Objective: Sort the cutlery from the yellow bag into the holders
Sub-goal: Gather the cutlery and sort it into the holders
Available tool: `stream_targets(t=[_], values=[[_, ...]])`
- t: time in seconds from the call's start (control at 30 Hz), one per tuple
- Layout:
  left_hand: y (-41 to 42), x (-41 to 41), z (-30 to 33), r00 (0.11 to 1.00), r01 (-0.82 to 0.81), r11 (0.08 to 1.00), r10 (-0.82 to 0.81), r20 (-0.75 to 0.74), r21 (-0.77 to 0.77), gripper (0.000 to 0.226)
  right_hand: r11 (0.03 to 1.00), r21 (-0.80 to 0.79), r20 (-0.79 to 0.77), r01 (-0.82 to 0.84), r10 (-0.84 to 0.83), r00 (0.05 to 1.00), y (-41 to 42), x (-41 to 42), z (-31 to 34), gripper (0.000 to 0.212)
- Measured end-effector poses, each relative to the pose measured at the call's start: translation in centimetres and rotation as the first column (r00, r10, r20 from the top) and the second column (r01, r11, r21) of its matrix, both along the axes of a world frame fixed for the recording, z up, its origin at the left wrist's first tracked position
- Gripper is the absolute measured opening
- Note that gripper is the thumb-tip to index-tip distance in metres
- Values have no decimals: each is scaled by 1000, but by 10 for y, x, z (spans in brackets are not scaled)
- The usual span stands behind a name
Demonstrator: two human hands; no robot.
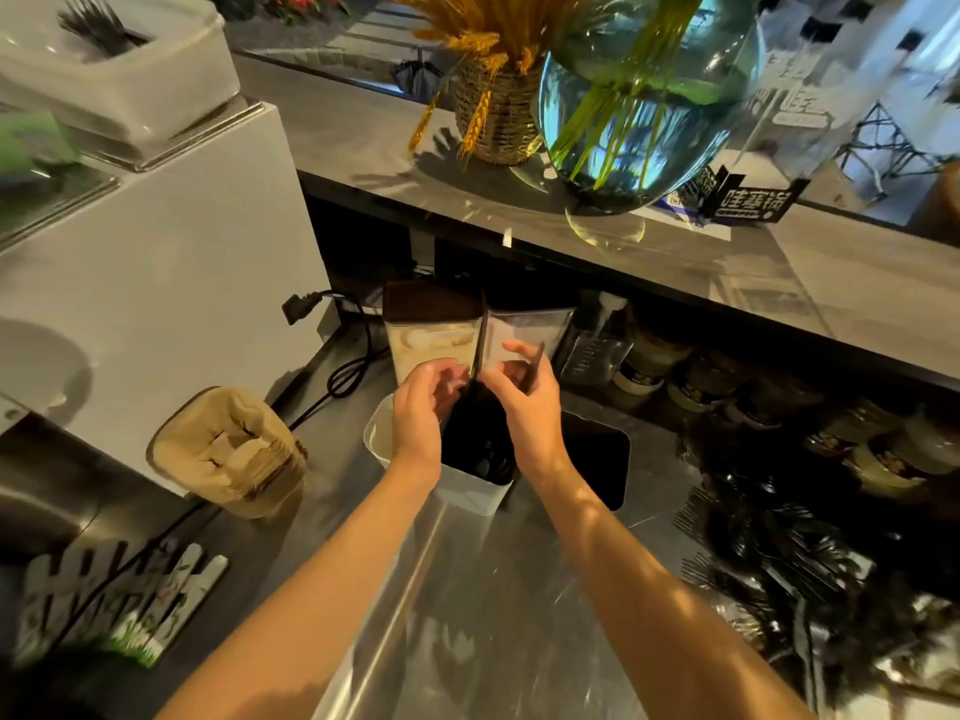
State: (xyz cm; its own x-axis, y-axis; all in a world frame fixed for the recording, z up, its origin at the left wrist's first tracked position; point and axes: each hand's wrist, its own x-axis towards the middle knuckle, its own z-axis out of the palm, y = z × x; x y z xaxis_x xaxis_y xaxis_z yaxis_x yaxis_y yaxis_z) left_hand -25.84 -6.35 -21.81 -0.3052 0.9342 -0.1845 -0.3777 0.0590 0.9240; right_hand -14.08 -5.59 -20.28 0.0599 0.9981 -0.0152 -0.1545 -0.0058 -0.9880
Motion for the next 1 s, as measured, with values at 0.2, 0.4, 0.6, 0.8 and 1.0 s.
stream_targets(t=[0.2, 0.4, 0.6, 0.8, 1.0], values=[[0, 6, -1, 992, 21, 999, -25, -128, -37, 29, 995, 50, 38, 85, -87, 995, -6, 5, 6, 38], [6, 11, 3, 964, 103, 989, -73, -254, 105, 39, 994, 80, 403, 68, -95, 910, -4, 9, -17, 39], [16, 20, -7, 796, 322, 942, -321, -513, -91, 43, 987, -129, 647, -92, 154, 747, 0, 7, -31, 44], [-2, 14, -16, 748, 293, 953, -281, -602, -81, 46, 995, -91, 136, 42, -30, 990, -17, 41, -12, 46], [-21, 25, 4, 714, 340, 940, -276, -643, -25, 52, 990, -68, -32, 124, -126, 992, -38, 69, 2, 41]])
